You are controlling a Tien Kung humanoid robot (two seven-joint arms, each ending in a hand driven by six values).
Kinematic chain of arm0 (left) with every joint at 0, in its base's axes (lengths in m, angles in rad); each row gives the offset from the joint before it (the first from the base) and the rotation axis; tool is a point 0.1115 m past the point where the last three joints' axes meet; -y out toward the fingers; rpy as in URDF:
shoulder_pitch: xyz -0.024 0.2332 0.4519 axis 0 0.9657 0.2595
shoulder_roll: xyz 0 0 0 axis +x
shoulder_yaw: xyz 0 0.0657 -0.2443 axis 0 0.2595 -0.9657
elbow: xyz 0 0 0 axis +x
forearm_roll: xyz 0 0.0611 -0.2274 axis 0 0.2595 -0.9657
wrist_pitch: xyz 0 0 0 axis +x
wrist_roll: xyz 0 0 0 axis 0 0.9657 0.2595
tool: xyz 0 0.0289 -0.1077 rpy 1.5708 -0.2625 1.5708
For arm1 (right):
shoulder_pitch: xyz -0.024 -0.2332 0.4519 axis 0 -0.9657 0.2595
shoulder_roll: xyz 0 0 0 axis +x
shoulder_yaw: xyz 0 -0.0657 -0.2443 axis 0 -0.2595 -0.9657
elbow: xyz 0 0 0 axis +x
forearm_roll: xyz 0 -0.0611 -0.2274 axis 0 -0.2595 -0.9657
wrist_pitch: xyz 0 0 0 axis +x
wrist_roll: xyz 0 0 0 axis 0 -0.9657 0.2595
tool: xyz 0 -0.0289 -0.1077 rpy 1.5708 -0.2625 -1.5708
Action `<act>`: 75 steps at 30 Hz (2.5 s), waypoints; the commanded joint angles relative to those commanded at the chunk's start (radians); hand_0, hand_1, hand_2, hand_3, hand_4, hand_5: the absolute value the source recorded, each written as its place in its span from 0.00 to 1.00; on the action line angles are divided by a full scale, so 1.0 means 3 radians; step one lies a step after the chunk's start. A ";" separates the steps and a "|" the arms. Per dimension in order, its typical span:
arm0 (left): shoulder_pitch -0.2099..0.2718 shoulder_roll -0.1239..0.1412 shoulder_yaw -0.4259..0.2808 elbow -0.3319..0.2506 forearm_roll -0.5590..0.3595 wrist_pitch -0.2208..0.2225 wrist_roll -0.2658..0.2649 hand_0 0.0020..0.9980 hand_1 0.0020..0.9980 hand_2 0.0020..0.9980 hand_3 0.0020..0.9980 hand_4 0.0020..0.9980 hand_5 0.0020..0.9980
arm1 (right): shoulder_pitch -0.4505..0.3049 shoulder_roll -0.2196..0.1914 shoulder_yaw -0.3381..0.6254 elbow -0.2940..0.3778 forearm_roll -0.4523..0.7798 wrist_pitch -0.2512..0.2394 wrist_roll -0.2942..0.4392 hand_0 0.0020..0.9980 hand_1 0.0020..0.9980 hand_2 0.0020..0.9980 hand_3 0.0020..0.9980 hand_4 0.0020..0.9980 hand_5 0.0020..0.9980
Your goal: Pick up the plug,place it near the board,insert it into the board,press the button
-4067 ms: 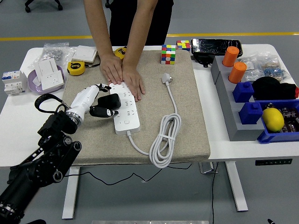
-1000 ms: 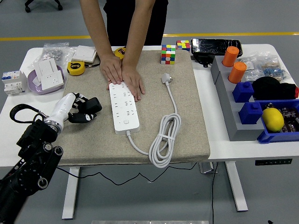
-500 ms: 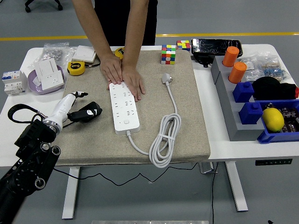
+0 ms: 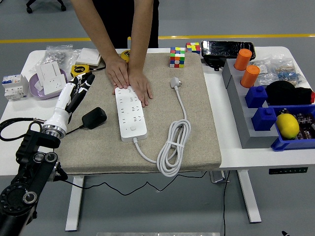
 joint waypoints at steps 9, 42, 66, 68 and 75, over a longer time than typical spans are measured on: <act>0.0297 0.0000 -0.0012 -0.0467 -0.1257 -0.0186 -0.0233 0.85 0.89 0.86 0.84 1.00 1.00 | -0.0006 0.0010 0.0009 0.0000 0.0007 -0.0003 0.0005 0.83 0.76 0.75 0.78 1.00 0.96; 0.0506 0.0000 -0.0407 -0.0701 -0.2930 -0.0553 -0.0272 1.00 1.00 0.84 0.62 1.00 1.00 | -0.0050 0.0003 -0.0020 0.0000 -0.0037 0.0009 -0.0001 0.83 0.76 0.75 0.78 1.00 0.96; 0.0533 0.0000 -0.0444 -0.0644 -0.2730 -0.0457 -0.0260 1.00 1.00 1.00 0.94 1.00 1.00 | -0.0055 0.0025 -0.0004 0.0000 -0.0020 0.0004 0.0002 0.83 0.76 0.75 0.78 1.00 0.96; 0.0534 0.0000 -0.0445 -0.0637 -0.2715 -0.0448 -0.0257 1.00 1.00 1.00 0.94 1.00 1.00 | -0.0056 0.0021 0.0001 0.0000 -0.0024 0.0003 0.0000 0.83 0.76 0.75 0.78 1.00 0.96; 0.0541 0.0000 -0.0474 -0.0653 -0.2486 -0.0380 -0.0193 1.00 1.00 1.00 1.00 1.00 0.89 | -0.0054 0.0015 0.0006 0.0000 -0.0022 0.0002 0.0002 0.83 0.76 0.75 0.78 1.00 0.96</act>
